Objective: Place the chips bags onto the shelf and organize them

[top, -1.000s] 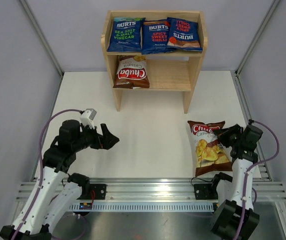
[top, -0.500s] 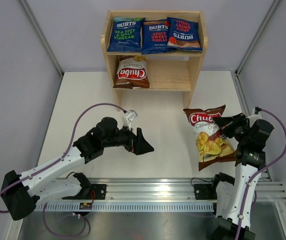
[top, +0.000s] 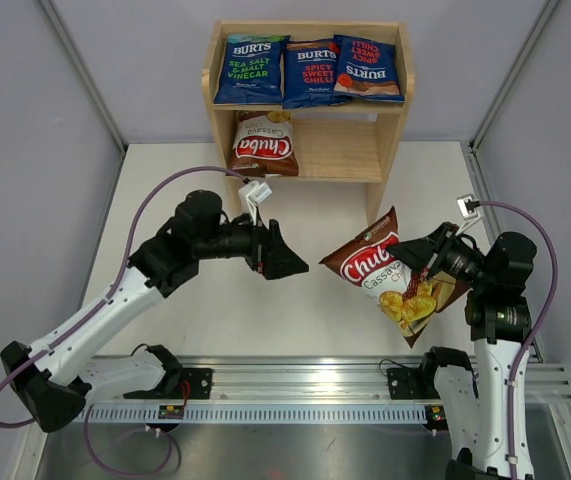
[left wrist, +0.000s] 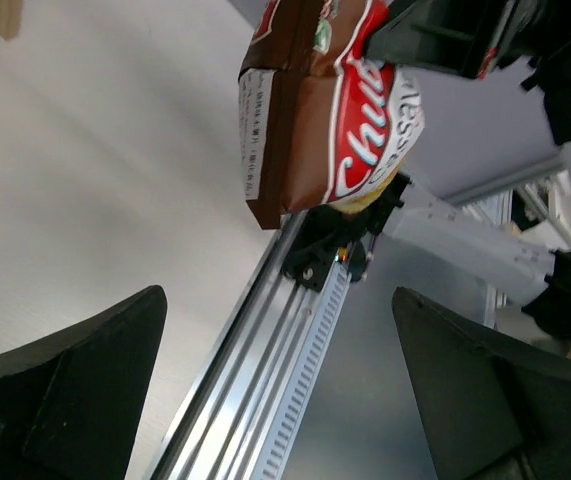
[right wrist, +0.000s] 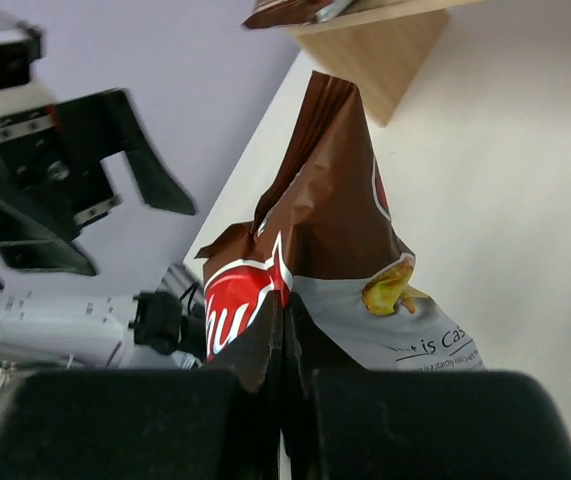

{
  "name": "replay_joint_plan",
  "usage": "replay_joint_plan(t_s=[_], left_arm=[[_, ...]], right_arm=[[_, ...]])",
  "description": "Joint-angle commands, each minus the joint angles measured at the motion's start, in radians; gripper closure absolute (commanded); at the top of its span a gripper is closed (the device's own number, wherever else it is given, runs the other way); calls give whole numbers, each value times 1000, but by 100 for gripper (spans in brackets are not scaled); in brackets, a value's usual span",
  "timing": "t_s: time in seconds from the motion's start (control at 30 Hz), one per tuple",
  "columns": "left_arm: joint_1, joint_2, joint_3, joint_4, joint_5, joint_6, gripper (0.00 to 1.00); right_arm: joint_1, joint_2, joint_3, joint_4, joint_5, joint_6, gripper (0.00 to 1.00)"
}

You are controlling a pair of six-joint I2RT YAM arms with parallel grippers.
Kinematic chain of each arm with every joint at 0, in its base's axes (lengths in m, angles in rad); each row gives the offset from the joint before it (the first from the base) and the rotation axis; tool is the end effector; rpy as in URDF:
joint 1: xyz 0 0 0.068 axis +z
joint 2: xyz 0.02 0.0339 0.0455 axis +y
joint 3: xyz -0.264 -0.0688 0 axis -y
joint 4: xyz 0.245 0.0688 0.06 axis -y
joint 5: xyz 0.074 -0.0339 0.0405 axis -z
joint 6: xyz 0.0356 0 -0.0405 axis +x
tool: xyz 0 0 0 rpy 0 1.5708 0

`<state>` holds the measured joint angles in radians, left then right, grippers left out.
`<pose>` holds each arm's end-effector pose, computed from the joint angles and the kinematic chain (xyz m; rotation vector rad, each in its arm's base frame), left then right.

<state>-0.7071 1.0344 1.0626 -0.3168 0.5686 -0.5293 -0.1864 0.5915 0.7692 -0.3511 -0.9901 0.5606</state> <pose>0.1609 -0.1627 0.3777 0.6134 1.9579 -1.3444 0.1269 0.0064 0.3469 -0.0940 1.7958 1.1246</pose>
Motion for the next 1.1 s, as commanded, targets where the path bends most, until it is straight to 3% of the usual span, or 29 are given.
replay_joint_plan(t_s=[0.0, 0.17, 0.23, 0.33, 0.53, 0.8, 1.07], left_arm=[[-53, 68, 85, -111, 91, 101, 1], [-103, 157, 236, -246, 44, 187, 1], [-111, 176, 264, -287, 42, 202, 1], [-135, 187, 280, -300, 21, 212, 1], [-176, 199, 247, -280, 20, 207, 1], [-245, 216, 224, -138, 57, 137, 1], [-281, 296, 263, -105, -10, 89, 1]], right_arm=[[50, -2, 68, 95, -123, -36, 100], [146, 30, 159, -35, -168, -186, 100], [215, 65, 208, -157, -145, -288, 100], [252, 74, 222, -195, -130, -327, 100], [278, 74, 231, -181, -160, -341, 100], [280, 50, 196, -112, -197, -292, 100], [286, 37, 186, -103, -223, -283, 100]])
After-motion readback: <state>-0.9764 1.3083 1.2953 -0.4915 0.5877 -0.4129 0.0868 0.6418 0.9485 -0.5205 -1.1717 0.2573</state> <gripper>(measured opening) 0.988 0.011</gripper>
